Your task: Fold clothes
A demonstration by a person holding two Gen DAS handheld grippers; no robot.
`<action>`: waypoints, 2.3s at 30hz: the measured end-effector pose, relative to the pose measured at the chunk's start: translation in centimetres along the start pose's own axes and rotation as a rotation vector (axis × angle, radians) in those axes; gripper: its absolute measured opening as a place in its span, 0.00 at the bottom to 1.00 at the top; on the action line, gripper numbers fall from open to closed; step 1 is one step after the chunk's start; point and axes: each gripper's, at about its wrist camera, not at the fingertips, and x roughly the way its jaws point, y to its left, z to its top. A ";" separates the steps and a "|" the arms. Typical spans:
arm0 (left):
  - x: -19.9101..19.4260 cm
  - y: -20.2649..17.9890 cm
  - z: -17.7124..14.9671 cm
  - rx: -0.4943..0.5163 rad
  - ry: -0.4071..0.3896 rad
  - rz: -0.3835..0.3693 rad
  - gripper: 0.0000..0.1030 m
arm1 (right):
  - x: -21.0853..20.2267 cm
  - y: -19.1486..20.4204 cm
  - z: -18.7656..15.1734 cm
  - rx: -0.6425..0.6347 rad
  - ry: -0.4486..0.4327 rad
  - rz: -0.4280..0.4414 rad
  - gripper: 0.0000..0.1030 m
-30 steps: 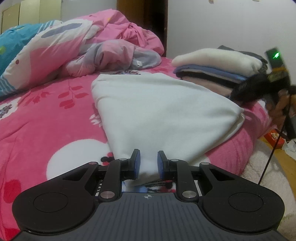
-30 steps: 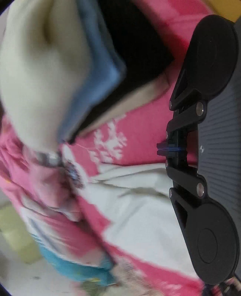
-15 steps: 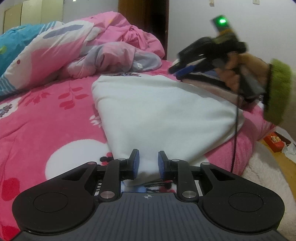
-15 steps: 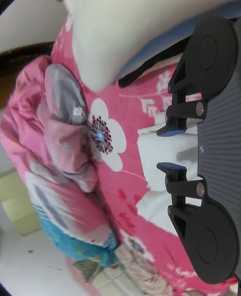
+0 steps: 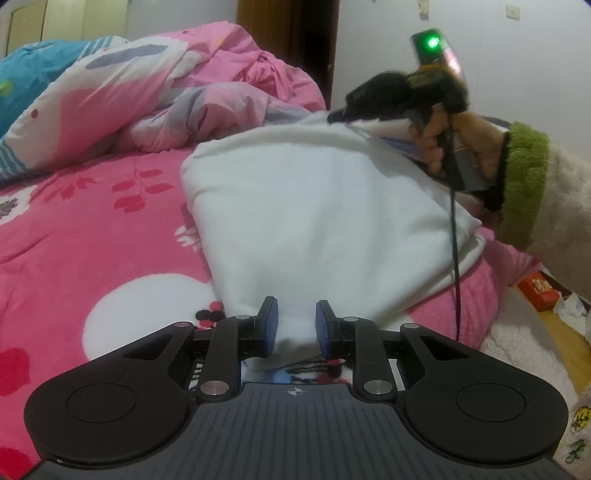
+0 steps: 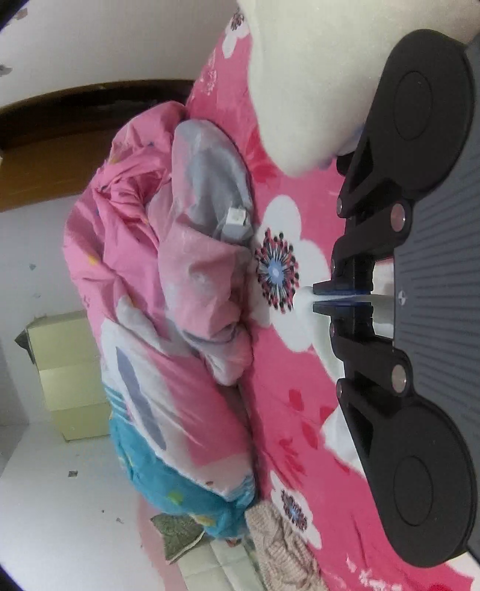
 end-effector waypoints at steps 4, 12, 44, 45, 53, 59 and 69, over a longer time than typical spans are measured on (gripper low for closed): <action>0.0 -0.1 -0.1 0.009 0.002 0.002 0.21 | 4.6 -2.6 -2.2 0.006 0.116 -0.126 0.00; 0.1 -0.1 0.0 0.010 0.002 0.002 0.21 | -1.3 -0.1 -0.5 -0.084 0.005 -0.118 0.01; -0.1 -0.9 0.4 0.046 0.016 0.046 0.22 | -15.7 2.1 -8.4 -0.281 0.119 0.093 0.05; -0.1 -0.9 0.4 0.049 0.015 0.047 0.22 | -15.0 2.5 -9.4 -0.310 0.153 0.109 0.05; -0.3 -0.9 0.4 0.057 0.017 0.046 0.23 | -13.8 -3.8 -9.2 -0.005 0.203 -0.103 0.15; -0.2 -0.9 0.5 0.064 0.019 0.049 0.23 | -13.9 -4.1 -8.8 0.210 0.172 0.130 0.52; -0.3 -0.6 0.3 0.047 0.013 0.040 0.23 | -12.3 -1.6 -9.6 0.059 0.216 0.153 0.09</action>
